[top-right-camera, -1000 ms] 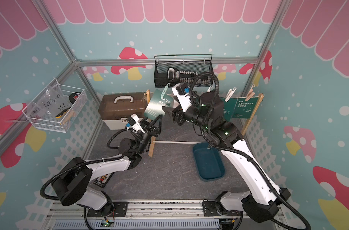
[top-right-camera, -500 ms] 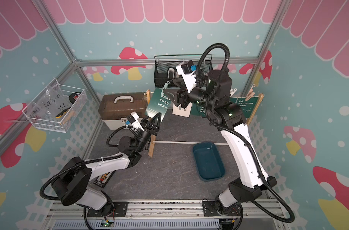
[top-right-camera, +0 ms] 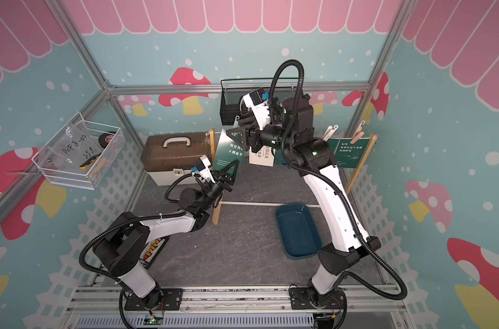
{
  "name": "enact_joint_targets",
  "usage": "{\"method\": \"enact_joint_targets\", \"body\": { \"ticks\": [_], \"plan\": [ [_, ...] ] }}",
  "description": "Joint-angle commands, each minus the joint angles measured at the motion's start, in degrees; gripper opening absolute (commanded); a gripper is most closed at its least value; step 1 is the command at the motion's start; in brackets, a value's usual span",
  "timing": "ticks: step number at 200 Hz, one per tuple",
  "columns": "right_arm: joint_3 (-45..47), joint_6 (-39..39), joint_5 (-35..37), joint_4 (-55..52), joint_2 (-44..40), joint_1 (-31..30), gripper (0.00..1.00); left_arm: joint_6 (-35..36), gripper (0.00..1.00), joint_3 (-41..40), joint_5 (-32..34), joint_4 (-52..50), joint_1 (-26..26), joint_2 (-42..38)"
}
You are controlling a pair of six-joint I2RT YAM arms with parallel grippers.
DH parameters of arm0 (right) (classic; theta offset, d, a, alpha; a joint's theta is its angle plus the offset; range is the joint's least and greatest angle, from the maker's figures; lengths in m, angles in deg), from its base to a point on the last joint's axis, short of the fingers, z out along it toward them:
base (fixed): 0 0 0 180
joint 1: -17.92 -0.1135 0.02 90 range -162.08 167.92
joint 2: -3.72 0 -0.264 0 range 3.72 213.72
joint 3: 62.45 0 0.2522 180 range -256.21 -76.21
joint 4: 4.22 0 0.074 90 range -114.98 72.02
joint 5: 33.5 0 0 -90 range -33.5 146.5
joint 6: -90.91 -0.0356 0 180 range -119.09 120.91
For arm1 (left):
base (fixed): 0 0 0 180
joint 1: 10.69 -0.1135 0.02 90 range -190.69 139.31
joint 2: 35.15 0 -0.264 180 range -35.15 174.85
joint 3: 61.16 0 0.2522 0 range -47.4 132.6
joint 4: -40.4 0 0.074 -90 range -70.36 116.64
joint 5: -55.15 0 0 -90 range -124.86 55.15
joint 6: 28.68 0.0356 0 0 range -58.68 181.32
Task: Remove the postcards from the strings
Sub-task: Pinch the postcard on the clothesline.
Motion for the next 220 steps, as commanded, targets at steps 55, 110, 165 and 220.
{"method": "enact_joint_targets", "body": {
  "ticks": [55,110,165,220],
  "plan": [
    [0.08,-1.02,0.9,0.0,-0.07,0.32,0.62,-0.77,0.59,-0.97,0.08,2.19,-1.29,-1.14],
    [0.22,-0.86,0.2,-0.05,-0.08,0.29,0.62,-2.33,0.63,-6.35,-1.92,2.19,-4.1,-5.13],
    [0.27,-0.77,-0.3,-0.05,0.18,0.26,0.62,-4.86,0.63,-7.93,-7.3,2.12,-7.37,-7.61],
    [0.57,-0.27,0.41,-0.66,0.33,0.31,0.61,-6.73,0.4,-7.06,-11.4,2.12,-8.76,-7.1]
  ]
}}
